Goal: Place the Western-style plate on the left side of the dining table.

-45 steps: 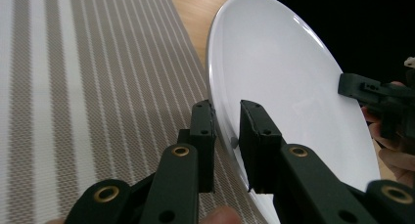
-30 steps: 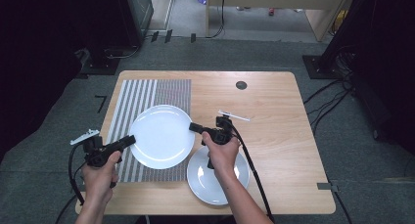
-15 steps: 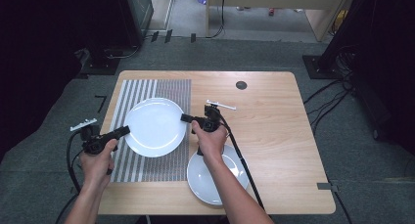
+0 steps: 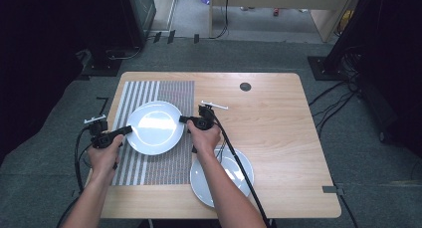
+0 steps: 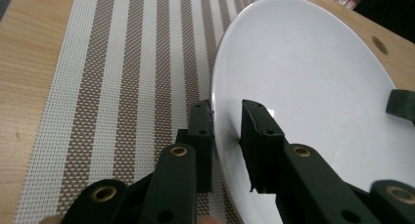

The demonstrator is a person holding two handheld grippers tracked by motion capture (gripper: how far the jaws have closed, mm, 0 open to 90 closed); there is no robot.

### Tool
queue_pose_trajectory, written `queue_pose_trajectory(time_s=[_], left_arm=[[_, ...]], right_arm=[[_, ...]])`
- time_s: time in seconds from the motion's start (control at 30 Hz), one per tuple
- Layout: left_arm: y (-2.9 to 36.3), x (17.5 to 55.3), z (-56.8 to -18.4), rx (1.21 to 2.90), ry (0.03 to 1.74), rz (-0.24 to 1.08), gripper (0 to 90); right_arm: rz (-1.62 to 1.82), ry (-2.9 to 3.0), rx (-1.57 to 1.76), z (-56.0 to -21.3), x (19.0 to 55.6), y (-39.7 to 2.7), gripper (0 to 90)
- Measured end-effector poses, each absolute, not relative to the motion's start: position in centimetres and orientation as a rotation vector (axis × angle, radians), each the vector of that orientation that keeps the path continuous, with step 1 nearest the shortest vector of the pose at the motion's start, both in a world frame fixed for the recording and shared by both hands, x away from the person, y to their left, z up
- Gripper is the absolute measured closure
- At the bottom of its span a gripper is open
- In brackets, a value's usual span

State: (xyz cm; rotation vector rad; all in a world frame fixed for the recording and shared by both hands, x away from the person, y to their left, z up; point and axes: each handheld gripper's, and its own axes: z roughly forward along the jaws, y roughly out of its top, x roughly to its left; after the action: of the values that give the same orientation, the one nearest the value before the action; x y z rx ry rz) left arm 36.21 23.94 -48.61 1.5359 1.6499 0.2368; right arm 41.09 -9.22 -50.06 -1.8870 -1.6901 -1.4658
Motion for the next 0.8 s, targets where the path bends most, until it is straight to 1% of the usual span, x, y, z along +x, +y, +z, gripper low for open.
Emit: queue_pose_trajectory(time_s=[0.27, 0.43, 0.57, 0.63, 0.67, 0.7, 0.73, 0.8], left_arm=[[23.4, 37.6, -50.1, 1.517, 1.691, 0.239, 76.7], [23.1, 37.9, -50.1, 1.491, 1.717, 0.275, 76.8], [23.5, 38.0, -50.4, 1.506, 1.733, 0.272, 75.4], [23.7, 38.0, -50.4, 1.497, 1.735, 0.276, 74.8], [23.7, 38.0, -50.4, 1.497, 1.735, 0.276, 74.7], [23.7, 38.0, -50.4, 1.492, 1.725, 0.285, 74.7], [23.8, 38.0, -50.3, 1.489, 1.707, 0.309, 72.6], [23.8, 38.0, -50.1, 1.487, 1.661, 0.337, 66.2]], right_arm=[[-1.466, -1.731, -1.977, -51.2, 42.2, -8.5, 84.3], [-1.471, -1.965, -1.982, -51.5, 42.7, -7.4, 80.3], [-1.486, -1.943, -1.967, -51.8, 42.8, -7.0, 80.0], [-1.495, -1.983, -1.938, -51.8, 42.8, -6.7, 75.1], [-1.495, -1.983, -1.938, -51.8, 42.8, -6.7, 75.1], [-1.495, -2.024, -1.912, -51.9, 42.8, -6.5, 70.3], [-1.494, -2.071, -1.899, -51.9, 42.9, -6.3, 65.7], [-1.531, -2.16, -1.886, -51.7, 42.8, -6.3, 61.3]])
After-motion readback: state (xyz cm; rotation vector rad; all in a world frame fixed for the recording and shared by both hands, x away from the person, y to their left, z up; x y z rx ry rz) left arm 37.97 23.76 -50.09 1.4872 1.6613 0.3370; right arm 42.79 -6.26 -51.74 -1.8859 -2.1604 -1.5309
